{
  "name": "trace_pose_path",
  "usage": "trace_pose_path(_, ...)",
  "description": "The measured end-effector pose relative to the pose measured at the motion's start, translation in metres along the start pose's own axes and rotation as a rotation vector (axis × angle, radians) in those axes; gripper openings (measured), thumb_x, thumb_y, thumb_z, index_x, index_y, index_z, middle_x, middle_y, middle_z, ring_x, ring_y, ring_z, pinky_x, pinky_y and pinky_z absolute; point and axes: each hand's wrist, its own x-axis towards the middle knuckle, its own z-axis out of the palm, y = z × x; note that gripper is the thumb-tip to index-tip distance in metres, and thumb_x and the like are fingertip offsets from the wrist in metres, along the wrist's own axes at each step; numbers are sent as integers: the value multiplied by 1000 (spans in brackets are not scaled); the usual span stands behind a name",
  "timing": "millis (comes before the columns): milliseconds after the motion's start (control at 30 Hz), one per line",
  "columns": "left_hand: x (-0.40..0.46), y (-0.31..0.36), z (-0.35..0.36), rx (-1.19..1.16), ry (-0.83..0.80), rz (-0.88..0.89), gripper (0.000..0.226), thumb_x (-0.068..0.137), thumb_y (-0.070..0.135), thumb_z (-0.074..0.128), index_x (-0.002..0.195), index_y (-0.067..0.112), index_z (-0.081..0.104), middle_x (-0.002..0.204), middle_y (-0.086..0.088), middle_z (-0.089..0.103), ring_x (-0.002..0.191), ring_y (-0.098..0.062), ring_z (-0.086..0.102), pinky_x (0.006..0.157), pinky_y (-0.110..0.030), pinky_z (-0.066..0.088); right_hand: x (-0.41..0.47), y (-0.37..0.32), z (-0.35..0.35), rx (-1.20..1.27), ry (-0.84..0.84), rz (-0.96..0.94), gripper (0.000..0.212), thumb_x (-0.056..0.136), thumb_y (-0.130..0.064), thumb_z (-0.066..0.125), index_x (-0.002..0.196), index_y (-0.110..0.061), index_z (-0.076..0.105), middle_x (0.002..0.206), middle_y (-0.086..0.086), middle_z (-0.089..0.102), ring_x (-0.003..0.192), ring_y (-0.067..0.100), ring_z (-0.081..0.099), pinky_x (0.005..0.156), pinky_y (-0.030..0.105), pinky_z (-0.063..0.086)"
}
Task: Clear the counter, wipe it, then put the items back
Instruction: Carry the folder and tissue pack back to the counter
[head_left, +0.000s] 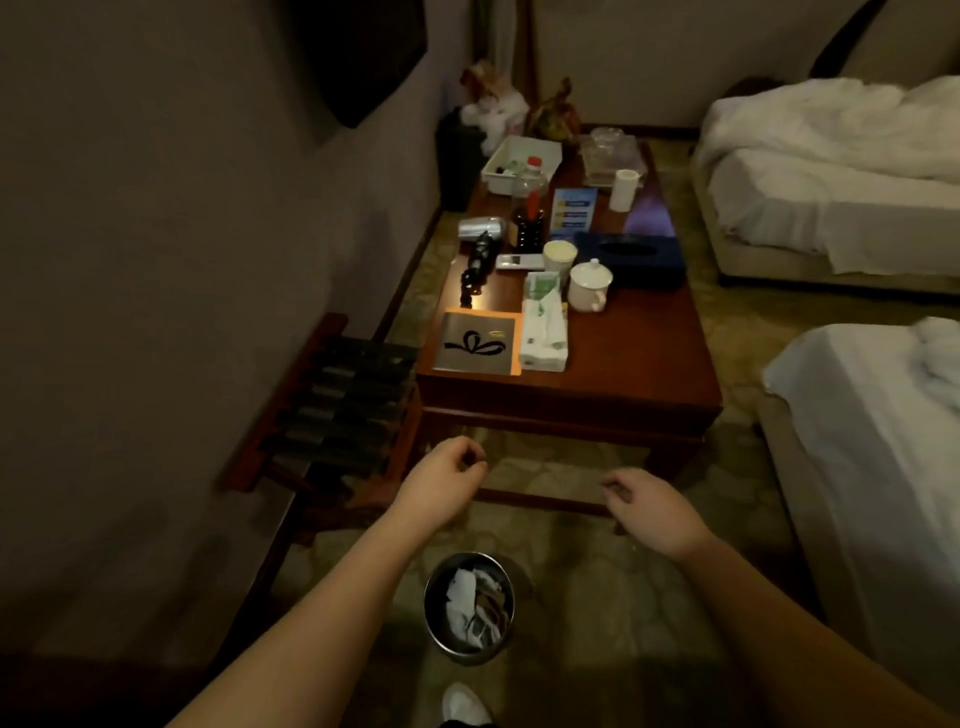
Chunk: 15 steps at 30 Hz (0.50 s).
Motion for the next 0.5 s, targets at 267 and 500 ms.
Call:
trace_pose_path(267,106,19,-32,-25,20,-72,12,94,27,55,105,27,59,89,4,64,75,-14,66,64,-34,58,77,4,-35,178,82,205,33,99,-28,46,130,-17,52,126,2,57,87,9,54,81,24,41)
trace_pose_path(500,185,20,-42,-43,41,-154,20,93,24,55,112,19,59,94,-1,61,81,-14,60,61,-26,44,147,9,-62,340,81,308,34,98,-30,50,128,-14,54,113,5,60,97,19,57,83,30,45)
